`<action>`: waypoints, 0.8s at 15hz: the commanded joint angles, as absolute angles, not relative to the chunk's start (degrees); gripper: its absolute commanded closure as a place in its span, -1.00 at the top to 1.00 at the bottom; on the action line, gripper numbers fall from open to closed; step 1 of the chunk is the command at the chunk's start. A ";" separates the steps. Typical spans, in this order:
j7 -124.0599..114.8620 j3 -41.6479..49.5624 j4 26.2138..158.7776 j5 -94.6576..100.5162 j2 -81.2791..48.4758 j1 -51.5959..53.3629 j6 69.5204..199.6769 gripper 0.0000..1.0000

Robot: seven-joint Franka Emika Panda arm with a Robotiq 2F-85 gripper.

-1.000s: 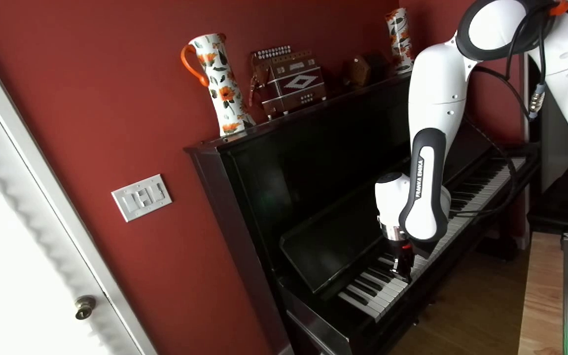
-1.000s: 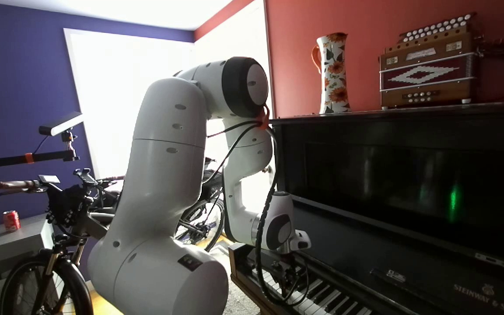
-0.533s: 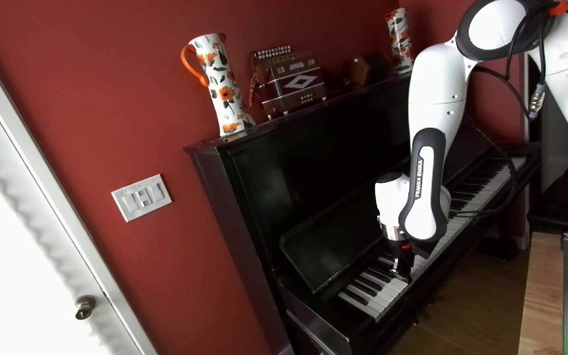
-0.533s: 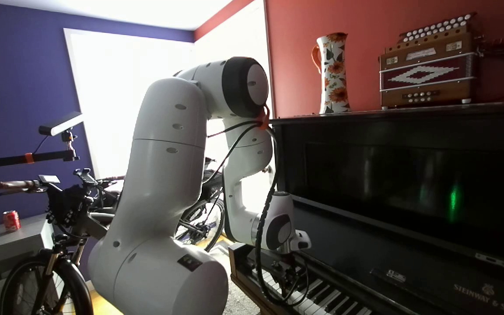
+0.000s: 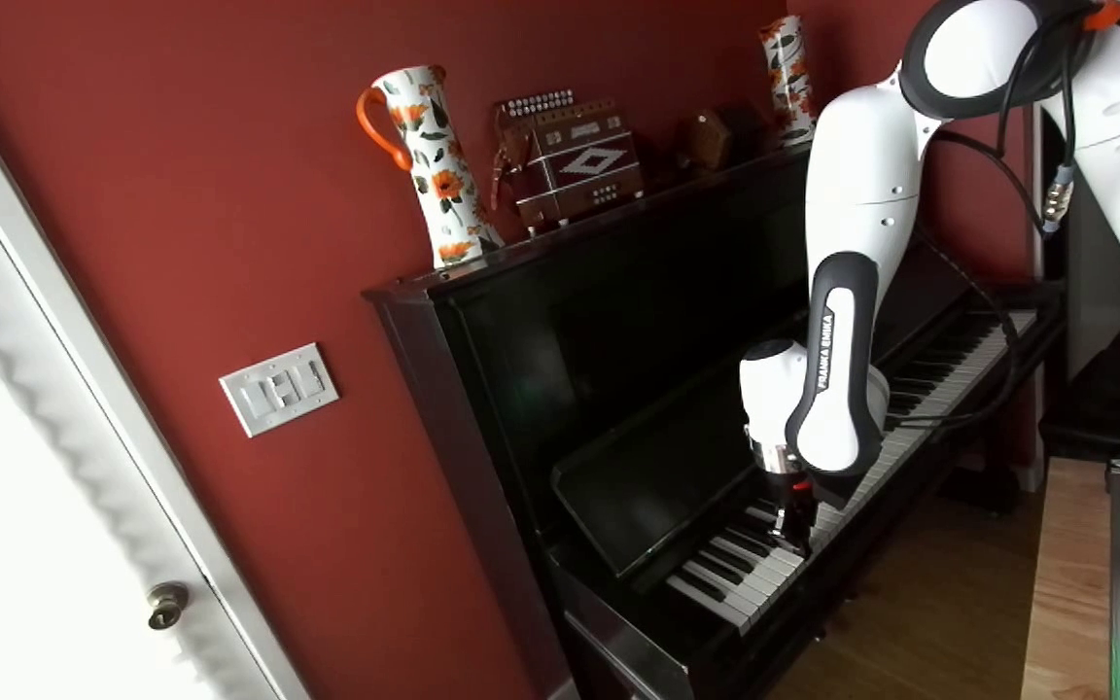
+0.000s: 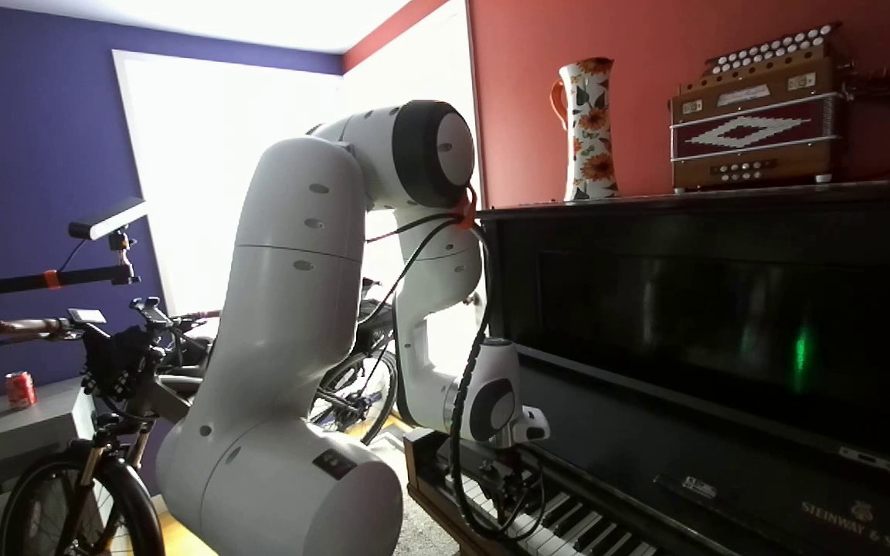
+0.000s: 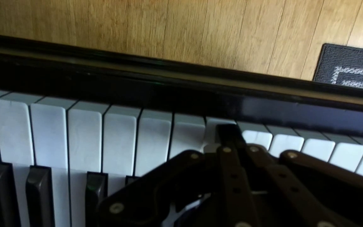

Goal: Press one white key on the left side of the piano

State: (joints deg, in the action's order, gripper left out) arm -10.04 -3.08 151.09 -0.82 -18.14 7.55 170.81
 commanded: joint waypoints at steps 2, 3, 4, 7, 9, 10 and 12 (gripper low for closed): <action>-8.92 -2.56 152.01 -0.78 -16.52 7.70 170.34 -1.00; -9.23 -2.02 152.20 -0.39 -15.99 8.15 170.09 -1.00; -9.44 -1.59 152.32 -0.01 -15.50 8.50 169.91 -1.00; -10.06 -0.06 153.01 1.18 -13.66 9.51 169.50 -1.00; -10.56 1.20 153.37 2.39 -12.47 10.34 169.22 -1.00; -10.67 1.56 153.52 2.90 -11.95 10.58 169.22 -1.00; -10.30 1.38 153.68 3.10 -11.21 10.38 169.21 -0.90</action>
State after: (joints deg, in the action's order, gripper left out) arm -9.79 0.25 152.06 1.35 -13.99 9.45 170.65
